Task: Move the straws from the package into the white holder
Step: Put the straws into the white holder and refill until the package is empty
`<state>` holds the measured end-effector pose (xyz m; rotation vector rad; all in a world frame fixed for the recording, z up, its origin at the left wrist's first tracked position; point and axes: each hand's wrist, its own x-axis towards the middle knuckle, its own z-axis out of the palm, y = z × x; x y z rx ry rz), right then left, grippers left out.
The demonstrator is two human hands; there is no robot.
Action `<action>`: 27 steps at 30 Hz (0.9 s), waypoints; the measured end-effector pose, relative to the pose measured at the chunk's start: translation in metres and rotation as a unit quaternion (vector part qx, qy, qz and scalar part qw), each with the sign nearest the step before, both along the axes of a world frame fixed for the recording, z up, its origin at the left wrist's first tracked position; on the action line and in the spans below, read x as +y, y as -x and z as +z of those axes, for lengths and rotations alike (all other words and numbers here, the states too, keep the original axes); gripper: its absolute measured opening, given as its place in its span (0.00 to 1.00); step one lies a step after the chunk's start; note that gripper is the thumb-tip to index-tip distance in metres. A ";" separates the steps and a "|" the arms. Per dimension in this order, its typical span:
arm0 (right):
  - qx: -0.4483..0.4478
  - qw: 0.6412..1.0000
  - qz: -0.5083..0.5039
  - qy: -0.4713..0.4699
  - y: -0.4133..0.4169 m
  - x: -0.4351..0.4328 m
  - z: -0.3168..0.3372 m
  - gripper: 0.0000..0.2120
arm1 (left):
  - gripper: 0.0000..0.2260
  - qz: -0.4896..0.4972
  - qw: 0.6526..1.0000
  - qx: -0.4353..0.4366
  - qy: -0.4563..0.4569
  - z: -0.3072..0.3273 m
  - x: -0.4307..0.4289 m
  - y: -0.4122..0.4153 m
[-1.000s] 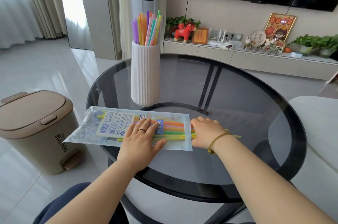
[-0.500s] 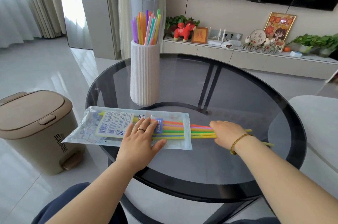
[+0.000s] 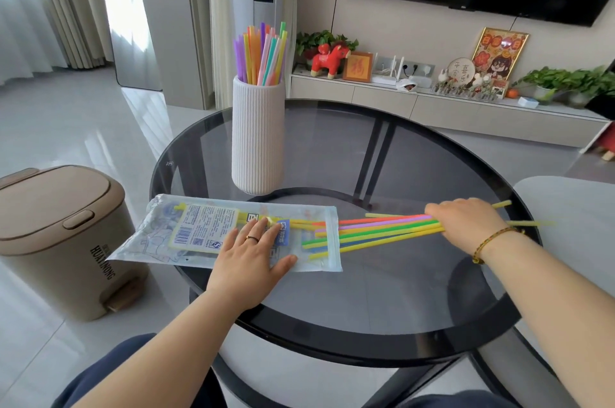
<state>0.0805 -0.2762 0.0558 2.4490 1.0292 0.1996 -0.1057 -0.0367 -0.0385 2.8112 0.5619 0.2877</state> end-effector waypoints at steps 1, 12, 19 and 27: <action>-0.012 1.000 -0.001 0.008 -0.002 -0.004 0.005 0.09 | 0.29 0.000 1.000 0.005 -0.001 0.000 0.000 0.000; -0.188 0.976 0.049 0.100 -0.009 -0.005 0.093 0.11 | 0.29 -0.004 0.998 0.066 0.006 0.007 0.000 -0.001; -0.236 0.954 0.129 0.128 0.012 0.023 0.125 0.10 | 0.21 -0.027 0.974 -0.123 0.190 0.046 -0.007 0.000; -0.313 0.913 0.237 0.110 0.048 0.062 0.133 0.02 | 0.33 -0.142 0.923 -0.183 0.309 0.130 -0.051 -0.023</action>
